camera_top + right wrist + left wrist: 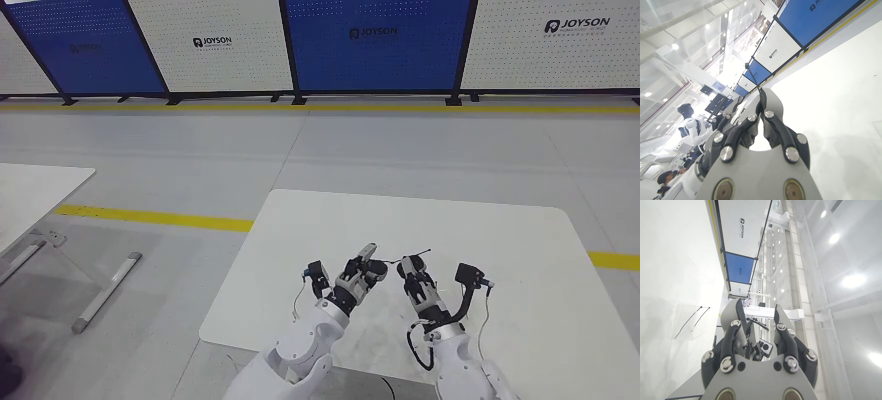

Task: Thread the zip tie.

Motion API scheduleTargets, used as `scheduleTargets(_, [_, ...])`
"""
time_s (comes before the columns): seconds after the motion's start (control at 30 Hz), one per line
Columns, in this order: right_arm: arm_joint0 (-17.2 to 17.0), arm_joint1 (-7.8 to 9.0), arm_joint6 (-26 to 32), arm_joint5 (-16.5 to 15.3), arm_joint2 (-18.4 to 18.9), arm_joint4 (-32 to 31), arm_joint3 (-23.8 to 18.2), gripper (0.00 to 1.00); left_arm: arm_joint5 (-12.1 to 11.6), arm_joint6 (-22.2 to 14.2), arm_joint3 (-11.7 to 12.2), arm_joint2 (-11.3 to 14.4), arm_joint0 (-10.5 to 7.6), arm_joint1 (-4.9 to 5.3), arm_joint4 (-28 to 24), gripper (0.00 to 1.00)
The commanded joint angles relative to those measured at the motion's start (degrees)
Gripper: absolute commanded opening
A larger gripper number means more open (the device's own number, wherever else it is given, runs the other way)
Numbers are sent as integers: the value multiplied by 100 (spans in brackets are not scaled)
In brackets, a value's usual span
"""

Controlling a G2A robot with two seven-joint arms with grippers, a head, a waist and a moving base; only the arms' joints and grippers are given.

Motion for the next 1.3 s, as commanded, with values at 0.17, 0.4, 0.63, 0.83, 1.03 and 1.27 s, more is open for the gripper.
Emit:
scheduleTargets(0.17, [-7,-17,-202,176,-3,-102,20,0,-169,232,-4,101,29,11,819,28])
scheduleTargets(0.4, [7,-32,-232,228,-50,-188,12,0,-141,383,11,299,30,10,1592,23])
scheduleTargets(0.63, [4,-35,-208,201,-46,-234,3,0,-85,401,69,358,-18,-5,1695,22])
scheduleTargets(0.83, [3,-35,-177,184,-41,-283,-2,0,-70,394,102,400,-57,-22,1692,20])
scheduleTargets(1.03, [3,-40,-184,199,-70,-390,2,0,-40,444,120,392,-92,-34,1684,11])
scheduleTargets(1.27, [9,-47,-196,204,-66,-411,14,0,-28,455,134,389,-98,-44,1678,0])
